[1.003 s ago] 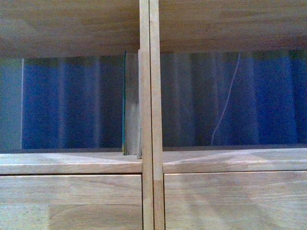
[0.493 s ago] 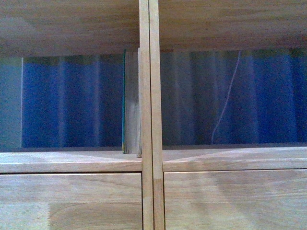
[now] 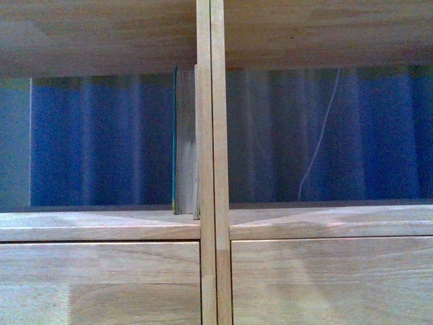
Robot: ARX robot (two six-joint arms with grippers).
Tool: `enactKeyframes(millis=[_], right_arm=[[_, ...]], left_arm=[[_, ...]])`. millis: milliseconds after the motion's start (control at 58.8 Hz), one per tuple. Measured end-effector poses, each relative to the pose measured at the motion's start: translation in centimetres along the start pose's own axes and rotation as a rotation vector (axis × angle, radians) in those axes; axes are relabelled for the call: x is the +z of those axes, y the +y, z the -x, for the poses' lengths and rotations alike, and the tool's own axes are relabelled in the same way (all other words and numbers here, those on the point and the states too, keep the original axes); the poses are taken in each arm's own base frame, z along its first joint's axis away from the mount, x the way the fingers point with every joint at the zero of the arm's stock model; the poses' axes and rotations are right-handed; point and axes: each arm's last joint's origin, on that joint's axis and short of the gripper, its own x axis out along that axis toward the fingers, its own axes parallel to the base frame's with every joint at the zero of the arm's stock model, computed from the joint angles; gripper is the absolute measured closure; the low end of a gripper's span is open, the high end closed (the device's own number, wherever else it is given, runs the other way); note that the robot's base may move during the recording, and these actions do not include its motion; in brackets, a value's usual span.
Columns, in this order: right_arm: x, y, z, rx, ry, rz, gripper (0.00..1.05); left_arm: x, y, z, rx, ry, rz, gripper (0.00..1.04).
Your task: Organize books on shelf
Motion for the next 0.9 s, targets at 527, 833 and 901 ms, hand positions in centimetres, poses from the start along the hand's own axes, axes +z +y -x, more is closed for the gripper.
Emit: enactKeyframes(millis=[527, 833, 901], right_arm=[[5.8, -5.7, 6.9, -0.419, -0.116, 0.314, 0.07], [8.1, -5.4, 11.1, -0.599, -0.126, 0.664, 0.07], [8.1, -5.4, 11.1, -0.598, -0.12, 0.671, 0.07]], left_arm=[[3.7, -3.7, 9.7, 0.205, -0.149, -0.369, 0.88], [3.5, -2.3, 11.1, 0.539, -0.14, -0.773, 0.88], [3.6, -2.1, 10.9, 0.536, -0.122, -0.861, 0.88]])
